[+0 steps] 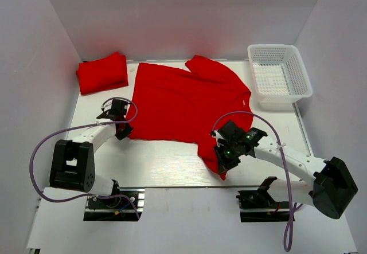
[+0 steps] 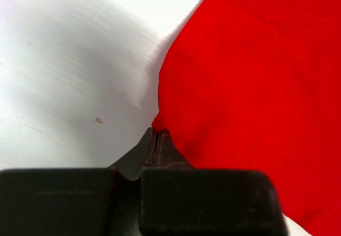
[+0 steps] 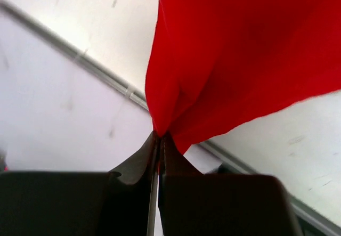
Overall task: Fold and stack the t-shirts
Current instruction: Grap the side of the flattened tshirt closest away from the robot with both arms, then fold the flattened tshirt in 1/3 of the way
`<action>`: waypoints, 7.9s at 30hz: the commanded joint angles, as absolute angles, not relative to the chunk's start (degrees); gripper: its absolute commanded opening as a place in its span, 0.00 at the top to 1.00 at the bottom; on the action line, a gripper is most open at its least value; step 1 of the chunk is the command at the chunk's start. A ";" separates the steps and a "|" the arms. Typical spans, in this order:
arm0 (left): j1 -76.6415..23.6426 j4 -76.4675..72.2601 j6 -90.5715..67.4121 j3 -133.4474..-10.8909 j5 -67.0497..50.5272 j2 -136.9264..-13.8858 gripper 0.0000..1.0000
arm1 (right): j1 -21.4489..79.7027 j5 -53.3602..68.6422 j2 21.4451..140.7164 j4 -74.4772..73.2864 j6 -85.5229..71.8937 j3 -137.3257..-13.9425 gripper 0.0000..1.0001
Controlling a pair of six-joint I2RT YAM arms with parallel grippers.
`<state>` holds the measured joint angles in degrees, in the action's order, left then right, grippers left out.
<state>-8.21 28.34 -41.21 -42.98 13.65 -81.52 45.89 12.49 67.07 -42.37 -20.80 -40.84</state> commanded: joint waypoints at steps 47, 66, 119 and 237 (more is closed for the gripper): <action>-8.17 34.45 -40.34 -70.65 18.19 -94.48 1.00 | 34.45 -19.42 77.86 -32.96 -14.77 -61.17 1.00; -7.65 31.65 -38.33 -79.63 20.22 -104.06 1.00 | 28.04 -18.46 83.67 -27.51 -11.43 -66.71 1.00; -7.65 25.49 -34.37 -90.35 18.29 -117.25 0.02 | 18.81 -20.04 104.21 -21.36 -10.18 -81.89 0.79; -9.32 18.11 -20.30 -71.56 -1.24 -112.15 0.00 | 17.40 6.06 100.72 -14.59 -21.61 -61.18 0.10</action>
